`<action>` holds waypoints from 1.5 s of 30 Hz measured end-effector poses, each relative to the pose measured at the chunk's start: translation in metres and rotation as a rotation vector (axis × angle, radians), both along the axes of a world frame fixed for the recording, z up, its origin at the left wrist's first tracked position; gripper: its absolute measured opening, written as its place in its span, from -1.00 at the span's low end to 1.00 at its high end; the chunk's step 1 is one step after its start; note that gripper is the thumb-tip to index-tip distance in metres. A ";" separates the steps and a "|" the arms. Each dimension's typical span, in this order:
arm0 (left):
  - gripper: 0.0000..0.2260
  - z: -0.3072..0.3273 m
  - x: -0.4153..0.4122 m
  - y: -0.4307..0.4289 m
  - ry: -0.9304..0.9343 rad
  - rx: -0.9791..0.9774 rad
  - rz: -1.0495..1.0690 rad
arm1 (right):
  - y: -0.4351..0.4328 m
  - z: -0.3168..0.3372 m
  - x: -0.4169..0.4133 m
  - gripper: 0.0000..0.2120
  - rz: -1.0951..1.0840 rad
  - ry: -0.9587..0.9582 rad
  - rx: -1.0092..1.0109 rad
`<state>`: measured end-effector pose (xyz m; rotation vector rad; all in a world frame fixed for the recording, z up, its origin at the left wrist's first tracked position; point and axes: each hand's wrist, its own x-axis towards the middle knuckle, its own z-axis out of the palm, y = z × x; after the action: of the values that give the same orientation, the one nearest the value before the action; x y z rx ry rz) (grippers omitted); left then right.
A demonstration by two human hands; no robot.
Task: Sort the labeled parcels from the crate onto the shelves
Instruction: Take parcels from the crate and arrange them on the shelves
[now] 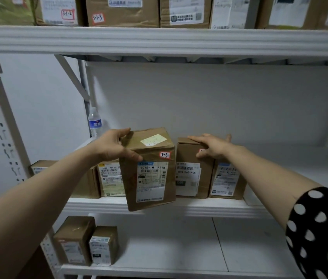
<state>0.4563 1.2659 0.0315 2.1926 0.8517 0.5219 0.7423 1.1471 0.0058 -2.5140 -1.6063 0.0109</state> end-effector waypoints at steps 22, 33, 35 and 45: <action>-0.16 0.007 0.045 -0.008 -0.001 0.034 -0.010 | -0.021 -0.002 0.051 -0.38 0.115 0.247 0.095; -0.13 -0.014 0.081 0.006 -0.003 -0.041 -0.032 | -0.028 -0.002 0.070 -0.37 0.129 0.262 0.105; -0.13 -0.021 0.088 0.008 -0.006 -0.075 -0.030 | -0.029 -0.003 0.070 -0.37 0.130 0.261 0.106; 0.02 -0.040 0.113 0.018 -0.135 -0.226 -0.048 | -0.031 -0.004 0.067 -0.37 0.078 0.212 0.096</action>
<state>0.5690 1.2837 -0.0088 1.9441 0.7466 0.5175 0.8095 1.1161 0.0022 -2.2916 -1.5781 0.1978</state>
